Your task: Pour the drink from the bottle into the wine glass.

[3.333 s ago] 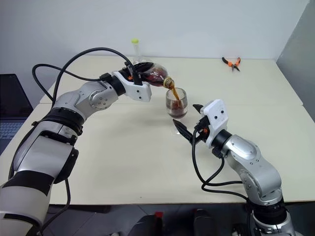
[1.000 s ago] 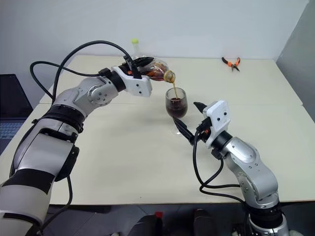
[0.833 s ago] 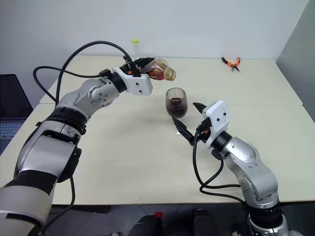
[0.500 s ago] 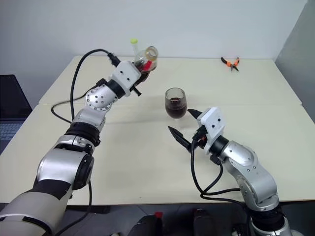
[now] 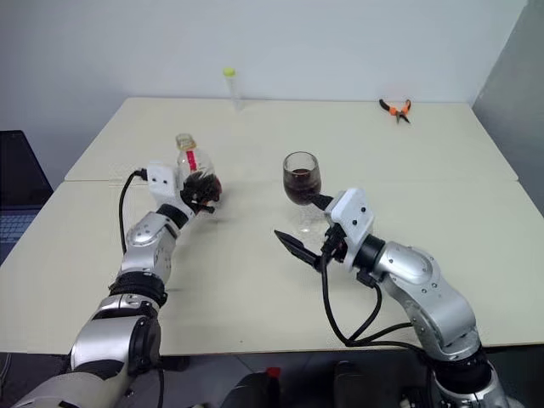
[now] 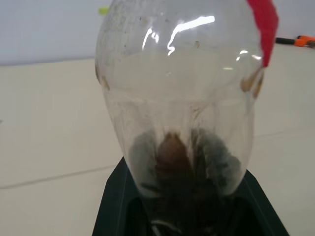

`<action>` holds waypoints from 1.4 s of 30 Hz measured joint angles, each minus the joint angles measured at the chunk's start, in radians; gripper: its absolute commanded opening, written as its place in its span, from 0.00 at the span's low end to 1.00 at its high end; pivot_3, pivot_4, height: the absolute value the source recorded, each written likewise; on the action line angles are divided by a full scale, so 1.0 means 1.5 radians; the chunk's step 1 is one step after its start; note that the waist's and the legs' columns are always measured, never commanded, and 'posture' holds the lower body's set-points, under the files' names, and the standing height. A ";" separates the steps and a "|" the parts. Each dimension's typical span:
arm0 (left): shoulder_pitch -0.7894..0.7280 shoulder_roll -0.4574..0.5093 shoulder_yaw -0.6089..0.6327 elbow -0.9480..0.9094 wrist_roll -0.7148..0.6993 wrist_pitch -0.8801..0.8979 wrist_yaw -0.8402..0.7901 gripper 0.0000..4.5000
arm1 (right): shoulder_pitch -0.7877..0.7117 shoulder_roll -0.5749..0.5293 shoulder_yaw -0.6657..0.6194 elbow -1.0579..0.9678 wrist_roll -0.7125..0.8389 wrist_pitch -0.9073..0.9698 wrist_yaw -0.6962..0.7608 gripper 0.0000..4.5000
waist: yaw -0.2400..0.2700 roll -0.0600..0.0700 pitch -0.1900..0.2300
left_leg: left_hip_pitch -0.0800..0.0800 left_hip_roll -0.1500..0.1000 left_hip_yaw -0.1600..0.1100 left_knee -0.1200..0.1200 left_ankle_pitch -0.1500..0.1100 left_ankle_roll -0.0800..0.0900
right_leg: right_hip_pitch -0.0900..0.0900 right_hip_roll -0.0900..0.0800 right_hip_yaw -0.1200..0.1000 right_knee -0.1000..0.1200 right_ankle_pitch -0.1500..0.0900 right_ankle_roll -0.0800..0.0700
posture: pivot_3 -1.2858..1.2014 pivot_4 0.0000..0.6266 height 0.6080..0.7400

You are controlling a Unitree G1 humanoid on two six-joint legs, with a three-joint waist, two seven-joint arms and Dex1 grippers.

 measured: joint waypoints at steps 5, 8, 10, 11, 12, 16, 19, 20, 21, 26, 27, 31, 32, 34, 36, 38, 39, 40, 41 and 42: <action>0.000 0.000 0.011 0.015 0.001 -0.012 0.016 0.20 | -0.024 0.010 0.012 0.014 0.002 0.018 0.006 1.00 | 0.005 0.000 0.000 | 0.000 0.000 0.000 0.000 0.000 0.000 | 0.000 0.000 0.000 0.000 0.000 0.000 | 0.52 0.24 1.00; 0.000 0.000 0.010 0.041 0.010 -0.028 0.028 0.20 | -0.027 0.010 0.014 0.015 0.002 0.021 0.012 1.00 | 0.009 0.000 -0.001 | 0.000 0.000 0.000 0.000 0.000 0.000 | 0.000 0.000 0.000 0.000 0.000 0.000 | 0.52 0.24 1.00; 0.000 0.000 0.010 0.060 0.018 -0.043 0.035 0.20 | -0.028 0.010 0.019 0.018 0.001 0.024 0.014 1.00 | 0.009 0.000 -0.001 | 0.000 0.000 0.000 0.000 0.000 0.000 | 0.000 0.000 0.000 0.000 0.000 0.000 | 0.52 0.24 1.00; -0.001 0.001 0.010 0.063 0.020 -0.048 0.037 0.20 | -0.028 0.010 0.020 0.019 0.001 0.026 0.014 1.00 | 0.009 0.000 -0.001 | 0.000 0.000 0.000 0.000 0.000 0.000 | 0.000 0.000 0.000 0.000 0.000 0.000 | 0.52 0.24 1.00; -0.001 0.001 0.010 0.068 0.021 -0.055 0.041 0.28 | -0.028 0.010 0.020 0.019 0.001 0.028 0.014 1.00 | 0.009 0.000 -0.001 | 0.000 0.000 0.001 0.000 0.000 0.000 | 0.000 0.000 0.000 0.000 0.000 0.000 | 0.52 0.24 1.00; -0.002 0.001 0.013 0.077 0.018 -0.064 0.042 0.57 | -0.027 0.010 0.022 0.019 0.001 0.029 0.014 1.00 | 0.009 0.000 -0.001 | 0.001 0.000 0.000 0.000 0.000 0.000 | 0.000 0.000 0.000 0.000 0.000 0.000 | 0.52 0.24 1.00; 0.005 0.000 0.014 0.079 0.018 -0.064 0.041 0.78 | -0.027 0.010 0.022 0.019 0.001 0.029 0.014 1.00 | 0.009 0.000 -0.001 | 0.001 0.000 0.001 0.000 0.000 0.000 | 0.000 0.000 0.000 0.000 0.000 0.000 | 0.52 0.24 1.00; 0.012 0.000 0.014 0.074 0.018 -0.064 0.041 0.86 | -0.027 0.009 0.022 0.019 0.001 0.029 0.014 1.00 | 0.009 0.000 -0.001 | 0.001 0.000 0.001 0.000 0.000 0.000 | 0.000 0.000 0.001 0.000 0.000 0.000 | 0.52 0.24 1.00; 0.023 0.000 0.014 0.066 0.017 -0.064 0.040 0.92 | -0.025 0.007 0.022 0.019 0.001 0.029 0.014 1.00 | 0.009 0.000 -0.001 | 0.001 0.000 0.001 0.000 0.000 0.000 | 0.000 0.000 0.001 0.000 0.000 0.000 | 0.52 0.24 1.00; 0.118 0.000 0.012 -0.062 0.021 -0.058 0.062 1.00 | -0.010 -0.005 0.016 0.018 0.001 0.028 0.018 1.00 | 0.008 0.000 -0.001 | 0.001 0.001 0.000 -0.001 0.000 0.000 | 0.000 -0.002 0.001 0.000 0.000 0.000 | 0.52 0.24 1.00; 0.157 0.001 0.012 -0.125 0.022 -0.045 0.075 1.00 | -0.002 -0.007 0.009 0.017 0.001 0.026 0.017 1.00 | 0.009 0.000 -0.001 | 0.001 0.001 0.000 -0.001 0.000 0.000 | 0.000 -0.002 0.001 -0.001 0.000 0.000 | 0.52 0.24 1.00; 0.279 0.001 0.010 -0.347 0.019 0.057 0.101 1.00 | 0.070 -0.013 -0.030 0.012 -0.005 -0.015 0.012 1.00 | 0.011 -0.001 -0.001 | 0.001 0.001 0.000 -0.001 -0.001 0.001 | 0.001 -0.003 0.001 -0.001 0.000 0.000 | 0.52 0.24 1.00; 0.296 0.001 0.011 -0.382 0.017 0.081 0.106 1.00 | 0.088 -0.013 -0.041 0.013 -0.007 -0.023 0.008 1.00 | 0.012 -0.001 -0.001 | 0.001 0.001 0.000 -0.001 -0.001 0.001 | 0.001 -0.003 0.001 -0.001 0.000 0.000 | 0.52 0.24 1.00; 0.335 0.000 0.011 -0.459 0.014 0.143 0.125 1.00 | 0.126 -0.007 -0.066 0.024 -0.016 -0.053 -0.002 1.00 | 0.014 -0.001 -0.002 | 0.002 0.000 0.000 -0.001 -0.002 0.002 | 0.002 -0.003 0.001 -0.001 0.000 0.000 | 0.52 0.24 1.00; 0.388 -0.009 0.009 -0.555 0.018 0.200 0.146 1.00 | 0.183 0.008 -0.106 0.060 -0.036 -0.116 -0.020 1.00 | 0.015 -0.001 -0.003 | 0.004 0.001 0.000 -0.002 -0.002 0.003 | 0.004 -0.003 0.000 -0.002 0.000 0.000 | 0.52 0.24 1.00; 0.431 -0.020 0.009 -0.612 0.018 0.244 0.161 1.00 | 0.231 0.015 -0.141 0.127 -0.060 -0.165 -0.034 1.00 | 0.015 -0.001 -0.004 | 0.004 0.000 0.002 -0.002 -0.002 0.003 | 0.004 -0.003 0.001 -0.002 0.000 0.000 | 0.52 0.24 1.00; 0.439 -0.029 0.009 -0.623 0.018 0.260 0.166 1.00 | 0.239 0.023 -0.152 0.158 -0.070 -0.184 -0.042 1.00 | 0.015 -0.001 -0.003 | 0.004 0.000 0.002 -0.002 -0.002 0.003 | 0.003 -0.003 0.001 -0.001 0.000 0.000 | 0.52 0.24 1.00; 0.440 -0.036 0.008 -0.632 0.018 0.270 0.173 1.00 | 0.237 0.038 -0.161 0.181 -0.079 -0.211 -0.052 1.00 | 0.015 0.000 -0.003 | 0.004 0.001 0.001 -0.002 -0.002 0.003 | 0.003 -0.002 0.001 -0.001 0.000 0.000 | 0.52 0.24 1.00; 0.440 -0.042 0.008 -0.643 0.017 0.276 0.174 1.00 | 0.226 0.053 -0.169 0.202 -0.084 -0.242 -0.065 1.00 | 0.014 0.000 -0.004 | 0.004 0.002 0.001 -0.002 -0.002 0.003 | 0.004 -0.001 0.001 -0.001 0.000 0.000 | 0.52 0.24 1.00; 0.440 -0.046 0.005 -0.650 0.015 0.277 0.174 1.00 | 0.215 0.061 -0.176 0.218 -0.088 -0.261 -0.074 1.00 | 0.013 0.000 -0.004 | 0.004 0.002 0.001 -0.002 -0.002 0.003 | 0.004 -0.001 0.001 -0.001 0.000 -0.001 | 0.52 0.24 1.00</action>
